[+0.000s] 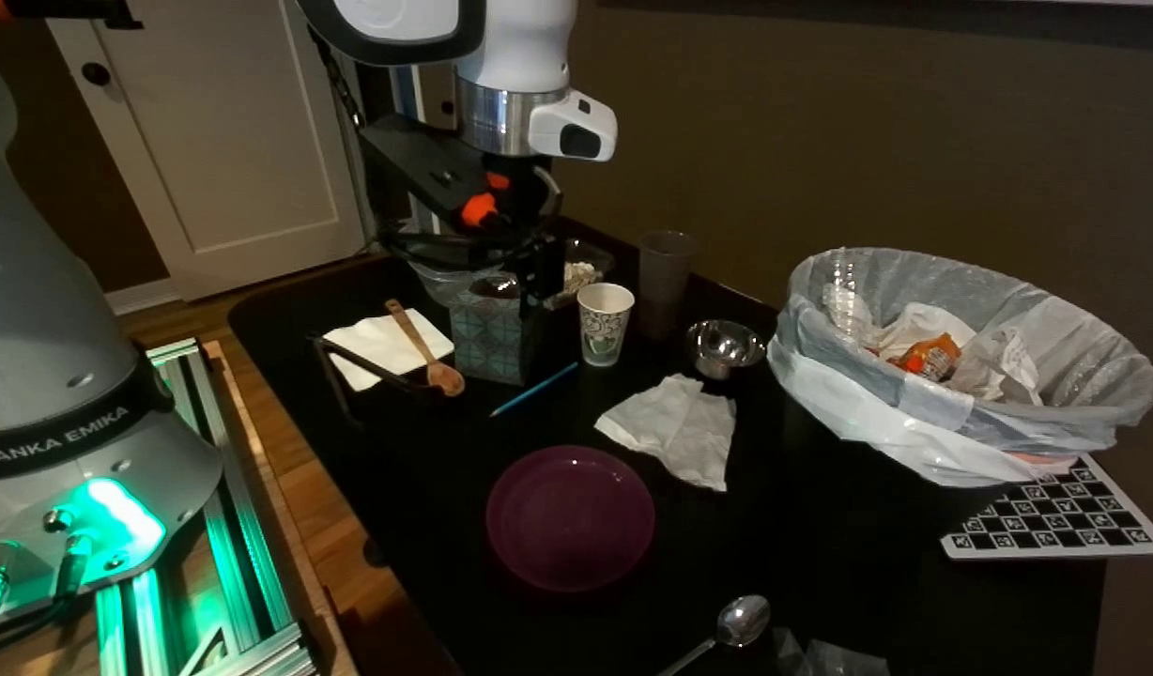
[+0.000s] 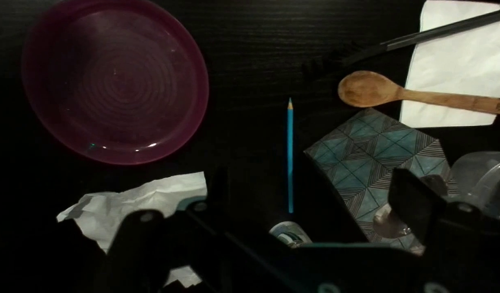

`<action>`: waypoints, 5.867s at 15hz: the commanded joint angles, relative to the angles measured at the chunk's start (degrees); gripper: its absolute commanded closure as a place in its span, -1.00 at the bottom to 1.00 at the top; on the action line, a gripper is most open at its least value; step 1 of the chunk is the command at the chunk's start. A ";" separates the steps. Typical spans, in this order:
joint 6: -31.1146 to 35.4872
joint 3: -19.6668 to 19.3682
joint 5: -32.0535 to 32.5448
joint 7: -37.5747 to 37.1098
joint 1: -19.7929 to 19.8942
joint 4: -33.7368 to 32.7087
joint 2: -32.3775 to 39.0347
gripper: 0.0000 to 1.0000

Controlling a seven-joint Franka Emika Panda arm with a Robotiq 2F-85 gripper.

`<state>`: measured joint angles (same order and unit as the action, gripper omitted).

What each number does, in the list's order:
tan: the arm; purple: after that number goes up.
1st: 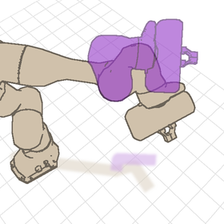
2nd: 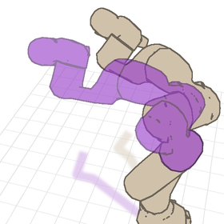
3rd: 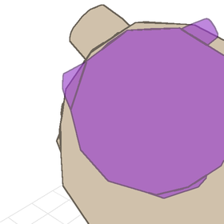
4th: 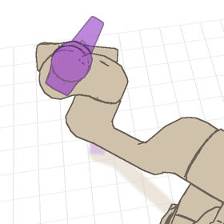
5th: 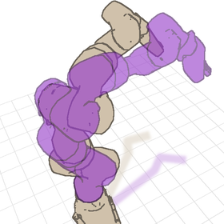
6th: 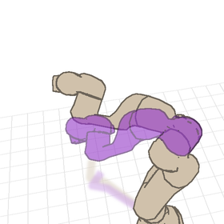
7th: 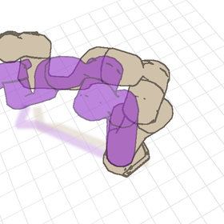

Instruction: Put the pencil in the cup

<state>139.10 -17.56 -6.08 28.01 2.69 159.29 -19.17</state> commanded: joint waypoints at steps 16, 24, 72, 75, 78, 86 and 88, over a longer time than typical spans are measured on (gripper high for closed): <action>5.42 3.63 -2.44 5.28 -1.56 -0.61 9.75 -1.00; 13.07 6.36 -12.69 15.72 -2.24 -0.65 14.41 -1.00; 27.33 20.68 -13.70 2.80 5.82 -17.56 48.83 -1.00; 27.27 22.20 -8.71 -0.41 8.06 -17.53 49.03 -1.00; 27.13 22.68 -5.27 -2.58 9.20 -17.61 49.27 -0.98; 27.03 22.43 -0.18 -6.27 9.09 -17.42 50.05 -0.96; 27.01 22.42 0.54 -6.70 9.11 -17.48 50.29 -0.35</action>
<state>165.19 4.26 -8.00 23.53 11.05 141.87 29.92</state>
